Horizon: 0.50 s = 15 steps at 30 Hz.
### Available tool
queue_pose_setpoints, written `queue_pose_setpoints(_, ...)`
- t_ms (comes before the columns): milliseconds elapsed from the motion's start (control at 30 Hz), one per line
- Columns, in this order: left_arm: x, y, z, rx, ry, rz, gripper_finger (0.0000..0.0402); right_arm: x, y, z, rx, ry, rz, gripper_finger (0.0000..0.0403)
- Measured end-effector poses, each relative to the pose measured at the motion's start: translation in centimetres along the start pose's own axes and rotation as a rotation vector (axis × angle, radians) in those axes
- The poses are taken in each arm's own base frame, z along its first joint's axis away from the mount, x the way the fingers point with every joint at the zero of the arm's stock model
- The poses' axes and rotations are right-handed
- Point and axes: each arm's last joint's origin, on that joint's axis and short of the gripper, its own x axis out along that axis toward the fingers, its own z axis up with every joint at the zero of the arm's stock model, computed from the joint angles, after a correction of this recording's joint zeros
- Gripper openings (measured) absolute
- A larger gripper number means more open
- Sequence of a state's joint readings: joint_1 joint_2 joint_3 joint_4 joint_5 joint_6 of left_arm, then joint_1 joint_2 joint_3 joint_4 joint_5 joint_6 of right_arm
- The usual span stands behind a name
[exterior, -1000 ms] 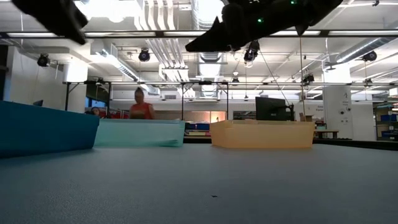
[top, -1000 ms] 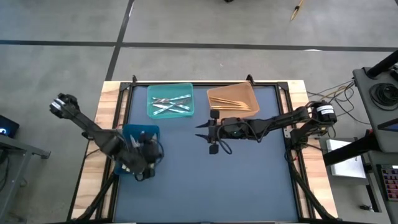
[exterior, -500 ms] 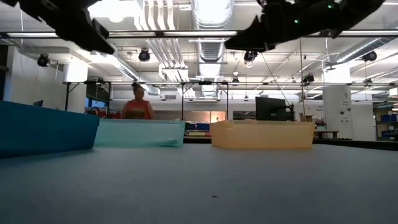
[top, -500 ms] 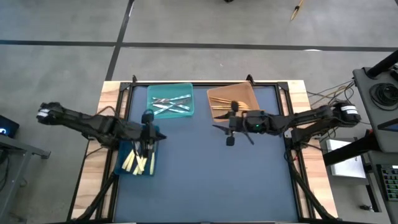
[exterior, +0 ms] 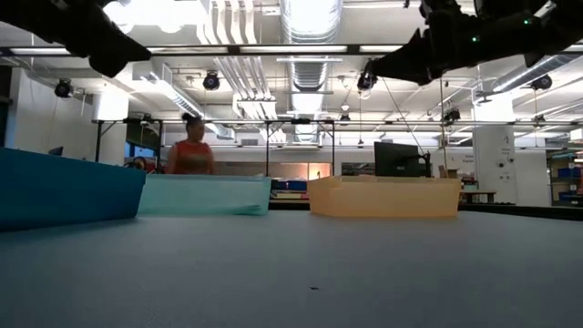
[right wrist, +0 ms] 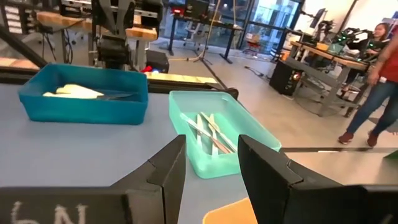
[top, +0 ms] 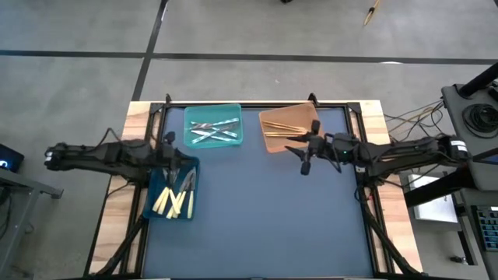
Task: Sort silverware by color (type)
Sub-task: Return to Home Position
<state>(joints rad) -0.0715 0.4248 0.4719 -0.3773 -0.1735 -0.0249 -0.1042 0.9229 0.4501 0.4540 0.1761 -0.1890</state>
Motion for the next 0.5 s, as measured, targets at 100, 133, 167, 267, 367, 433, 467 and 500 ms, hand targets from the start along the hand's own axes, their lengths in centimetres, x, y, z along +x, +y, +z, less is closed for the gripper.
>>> queue_pose_setpoints(100, -0.9, 0.4, -0.2, -0.062, -0.037, 0.071, 0.0000, -0.7, -0.1, -0.2, 0.012, -0.012, -0.006, 0.0137)
queue_pose_setpoints(133, -1.1, 0.5, -0.4, -0.082, -0.035, 0.096, 0.0000, -0.9, -0.2, -0.3, 0.009, -0.014, -0.006, 0.0137)
queue_pose_setpoints(167, -1.3, 0.6, -0.6, -0.097, -0.027, 0.122, 0.0000, -1.1, -0.2, -0.4, 0.005, -0.017, -0.007, 0.0137)
queue_pose_setpoints(267, -1.7, 0.9, -1.0, -0.142, -0.052, 0.211, 0.0000, -1.5, -0.2, -0.7, -0.018, -0.022, -0.007, 0.0137)
queue_pose_setpoints(367, -1.9, 1.1, -1.3, -0.176, -0.078, 0.255, 0.0000, -2.2, -0.3, -1.1, -0.030, -0.028, -0.012, 0.0137)
queue_pose_setpoints(433, -1.9, 1.1, -1.5, -0.186, -0.094, 0.243, 0.0000, -2.7, -0.3, -1.5, -0.028, -0.036, -0.014, 0.0137)
queue_pose_setpoints(467, -2.0, 1.0, -1.4, -0.193, -0.118, 0.222, 0.0000, -3.0, -0.3, -1.8, -0.027, -0.039, -0.014, 0.0137)
queue_pose_setpoints(500, -2.0, 1.0, -1.5, -0.195, -0.136, 0.203, 0.0000, -3.4, -0.3, -2.0, -0.025, -0.043, -0.015, 0.0137)
